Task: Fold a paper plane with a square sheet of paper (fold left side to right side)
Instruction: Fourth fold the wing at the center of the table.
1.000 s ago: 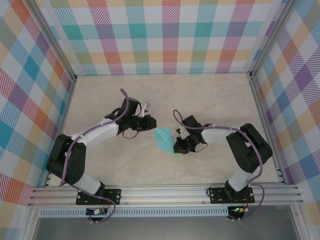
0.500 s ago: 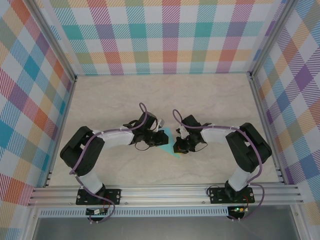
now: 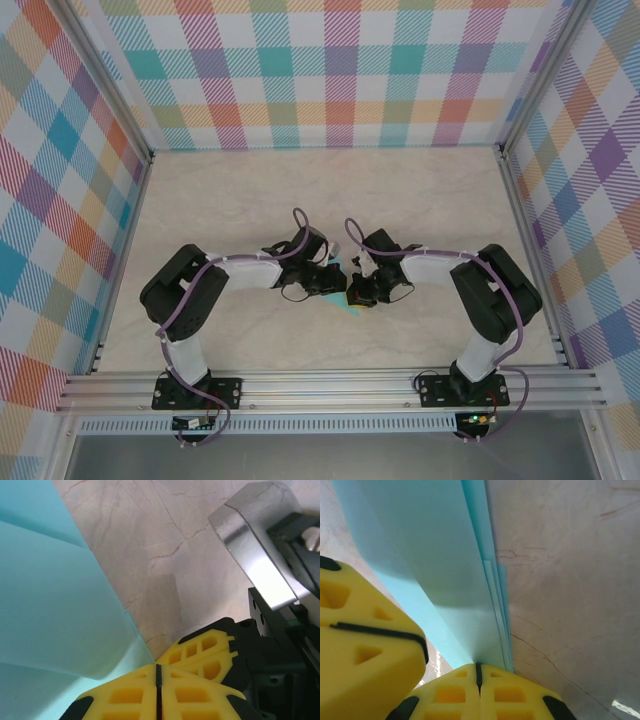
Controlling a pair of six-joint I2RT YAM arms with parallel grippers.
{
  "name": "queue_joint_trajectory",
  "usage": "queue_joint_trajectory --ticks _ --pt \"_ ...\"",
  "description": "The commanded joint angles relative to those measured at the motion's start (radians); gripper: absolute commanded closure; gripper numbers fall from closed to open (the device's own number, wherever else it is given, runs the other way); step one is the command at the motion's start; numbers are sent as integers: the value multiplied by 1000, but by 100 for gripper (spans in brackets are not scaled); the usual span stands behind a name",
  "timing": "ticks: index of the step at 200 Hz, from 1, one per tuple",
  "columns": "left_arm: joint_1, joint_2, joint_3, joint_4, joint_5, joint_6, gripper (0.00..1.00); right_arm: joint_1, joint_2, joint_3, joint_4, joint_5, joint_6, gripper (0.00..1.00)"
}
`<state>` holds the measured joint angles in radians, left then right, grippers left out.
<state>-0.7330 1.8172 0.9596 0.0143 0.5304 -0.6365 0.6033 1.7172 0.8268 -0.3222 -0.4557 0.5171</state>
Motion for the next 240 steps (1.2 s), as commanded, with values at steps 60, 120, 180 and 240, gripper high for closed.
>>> queue_joint_trajectory --ticks 60,120,180,240 --pt "-15 49 9 -11 -54 -8 94 12 75 -39 -106 116 -2 100" --pt "-12 80 13 -38 -88 17 95 12 78 -33 -126 124 -9 100" --pt "75 100 -36 -17 -107 123 95 12 81 -34 -152 140 -24 100" --pt "205 85 -15 -3 -30 224 94 15 77 -41 -145 129 -23 100"
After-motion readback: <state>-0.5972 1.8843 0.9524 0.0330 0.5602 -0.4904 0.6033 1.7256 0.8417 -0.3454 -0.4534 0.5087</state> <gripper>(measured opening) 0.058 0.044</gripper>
